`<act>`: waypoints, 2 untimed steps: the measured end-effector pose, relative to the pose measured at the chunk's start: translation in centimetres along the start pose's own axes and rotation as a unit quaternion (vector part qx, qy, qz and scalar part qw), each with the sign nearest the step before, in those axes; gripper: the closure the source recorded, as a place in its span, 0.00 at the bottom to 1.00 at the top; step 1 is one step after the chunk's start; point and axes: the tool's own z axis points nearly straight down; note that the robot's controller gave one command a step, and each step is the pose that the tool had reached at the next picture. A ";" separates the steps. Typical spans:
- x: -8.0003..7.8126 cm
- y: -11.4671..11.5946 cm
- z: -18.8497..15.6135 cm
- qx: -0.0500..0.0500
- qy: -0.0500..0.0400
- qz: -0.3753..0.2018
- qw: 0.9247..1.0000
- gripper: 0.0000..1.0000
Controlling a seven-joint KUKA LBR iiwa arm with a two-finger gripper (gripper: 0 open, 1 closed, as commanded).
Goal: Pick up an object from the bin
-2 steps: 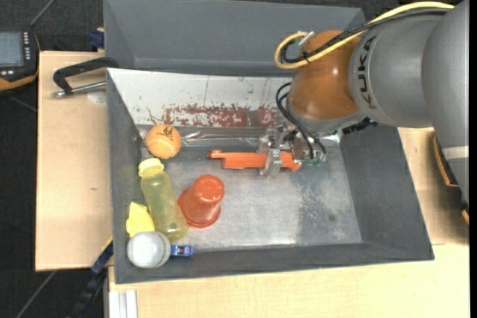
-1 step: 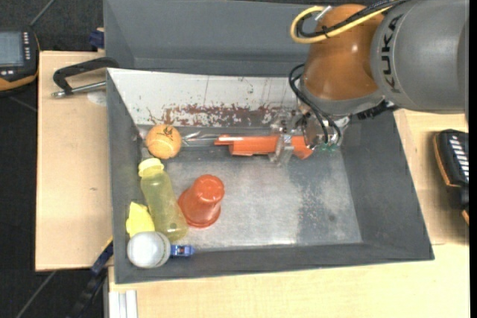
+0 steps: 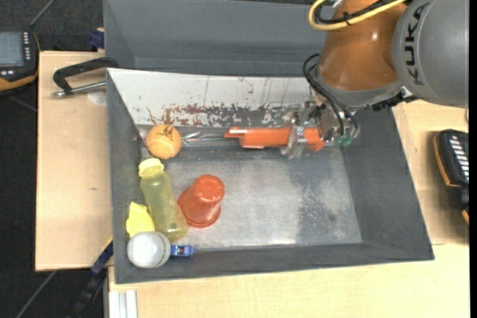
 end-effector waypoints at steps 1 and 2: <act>0.9 2.5 -3.3 -0.001 0.004 -0.007 1.000 1.00; 0.3 1.8 -21.0 -0.001 -0.005 0.007 1.000 1.00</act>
Offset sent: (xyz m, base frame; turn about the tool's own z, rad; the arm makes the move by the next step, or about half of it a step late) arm -0.0096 0.0156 0.2070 0.0163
